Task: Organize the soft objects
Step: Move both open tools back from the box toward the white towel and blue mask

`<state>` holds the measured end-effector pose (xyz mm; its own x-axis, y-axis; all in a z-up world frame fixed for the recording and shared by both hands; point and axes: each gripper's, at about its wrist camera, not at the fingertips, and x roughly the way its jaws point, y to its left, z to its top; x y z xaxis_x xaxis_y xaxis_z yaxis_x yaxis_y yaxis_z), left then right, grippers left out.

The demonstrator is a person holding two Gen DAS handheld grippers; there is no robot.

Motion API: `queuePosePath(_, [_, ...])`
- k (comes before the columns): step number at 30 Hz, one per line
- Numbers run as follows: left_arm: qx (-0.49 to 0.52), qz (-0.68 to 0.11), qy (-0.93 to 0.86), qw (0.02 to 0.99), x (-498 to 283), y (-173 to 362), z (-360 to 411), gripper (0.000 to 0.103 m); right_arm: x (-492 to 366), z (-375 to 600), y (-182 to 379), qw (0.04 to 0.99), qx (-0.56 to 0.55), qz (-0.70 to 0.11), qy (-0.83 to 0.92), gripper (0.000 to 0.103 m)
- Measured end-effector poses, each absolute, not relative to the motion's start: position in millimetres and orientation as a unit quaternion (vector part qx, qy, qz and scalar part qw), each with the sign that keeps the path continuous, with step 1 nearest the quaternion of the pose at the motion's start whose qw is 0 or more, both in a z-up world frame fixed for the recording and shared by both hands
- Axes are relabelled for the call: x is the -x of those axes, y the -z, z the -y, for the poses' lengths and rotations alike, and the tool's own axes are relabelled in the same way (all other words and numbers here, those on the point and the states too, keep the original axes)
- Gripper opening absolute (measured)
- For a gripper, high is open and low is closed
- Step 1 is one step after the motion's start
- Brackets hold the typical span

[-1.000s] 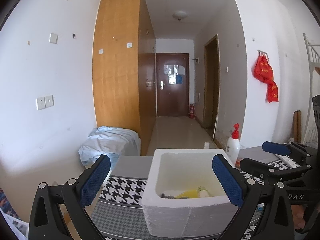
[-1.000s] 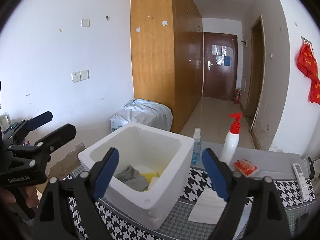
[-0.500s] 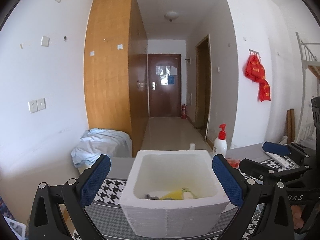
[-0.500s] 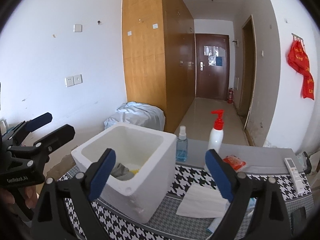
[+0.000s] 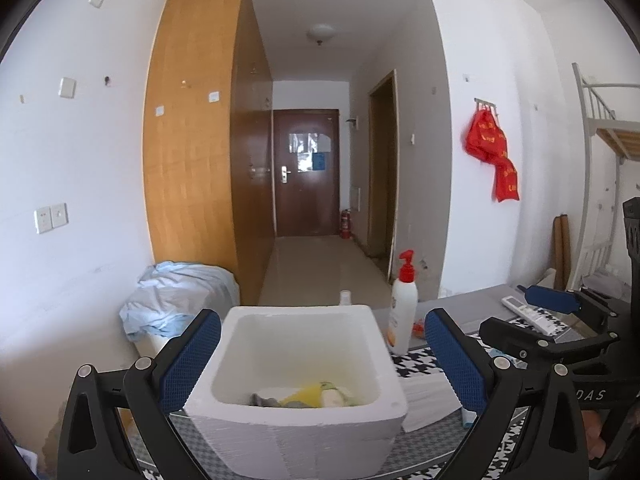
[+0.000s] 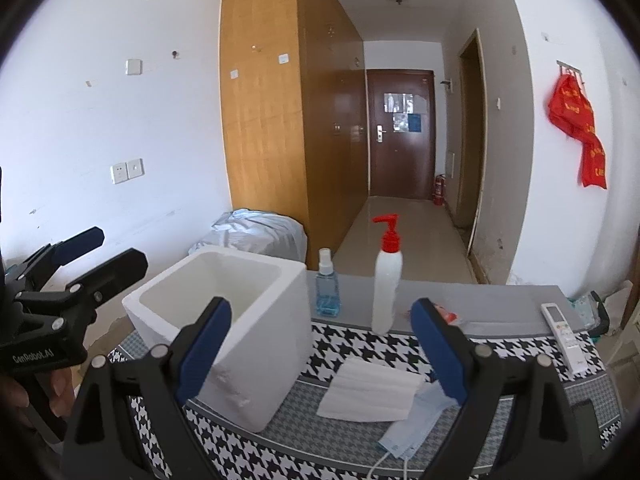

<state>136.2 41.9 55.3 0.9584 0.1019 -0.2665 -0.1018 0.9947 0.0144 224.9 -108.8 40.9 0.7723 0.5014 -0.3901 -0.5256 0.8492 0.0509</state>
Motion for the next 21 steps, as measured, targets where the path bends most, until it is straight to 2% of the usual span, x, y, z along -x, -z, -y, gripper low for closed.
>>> queuePosePath(21, [-0.015, -0.140, -0.002, 0.990, -144.8, -53.1, 3.1, 0.102, -218.0, 164.8, -39.1, 0.952, 0.012, -0.191, -0.237, 0.094])
